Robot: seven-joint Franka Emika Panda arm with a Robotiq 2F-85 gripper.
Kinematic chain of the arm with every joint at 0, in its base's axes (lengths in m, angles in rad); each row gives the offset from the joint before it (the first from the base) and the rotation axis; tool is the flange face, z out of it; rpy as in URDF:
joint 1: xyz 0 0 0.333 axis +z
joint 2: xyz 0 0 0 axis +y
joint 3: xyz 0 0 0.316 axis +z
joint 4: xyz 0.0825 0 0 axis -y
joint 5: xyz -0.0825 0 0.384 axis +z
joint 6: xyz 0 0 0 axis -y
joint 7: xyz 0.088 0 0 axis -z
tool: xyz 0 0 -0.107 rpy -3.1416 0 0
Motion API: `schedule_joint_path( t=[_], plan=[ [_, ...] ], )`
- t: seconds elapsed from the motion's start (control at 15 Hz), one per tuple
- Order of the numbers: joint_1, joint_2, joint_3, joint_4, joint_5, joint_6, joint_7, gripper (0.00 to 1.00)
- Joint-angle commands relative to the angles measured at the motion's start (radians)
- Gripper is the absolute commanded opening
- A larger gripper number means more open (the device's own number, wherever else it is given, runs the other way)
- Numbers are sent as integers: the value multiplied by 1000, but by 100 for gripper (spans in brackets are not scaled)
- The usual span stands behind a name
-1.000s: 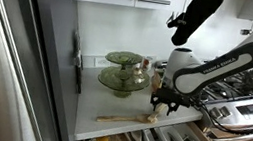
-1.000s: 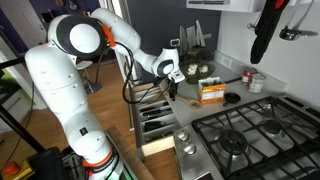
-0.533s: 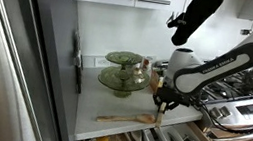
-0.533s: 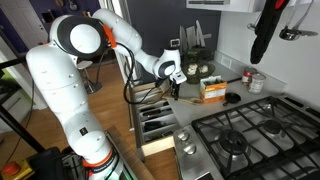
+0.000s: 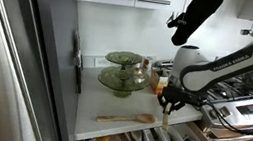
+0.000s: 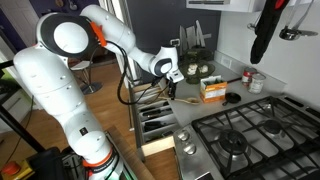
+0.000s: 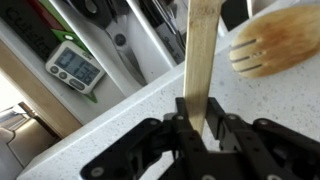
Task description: Put the wooden cutlery in the open drawer
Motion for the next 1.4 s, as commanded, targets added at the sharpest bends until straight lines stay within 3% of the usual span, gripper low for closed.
schedule_joint_path(
  t=[0.0,0.53,0.93,1.0,1.07,1.33],
  plan=[
    [0,-177,22,-123,20,-131,-82,6],
    [89,-344,107,-225,178,-322,-463,6],
    [160,-198,161,-147,287,-315,-728,6],
    [159,-164,169,-127,286,-295,-743,6],
    [142,-249,175,-175,263,-316,-682,25],
    [149,-168,178,-128,266,-305,-721,25]
  ],
)
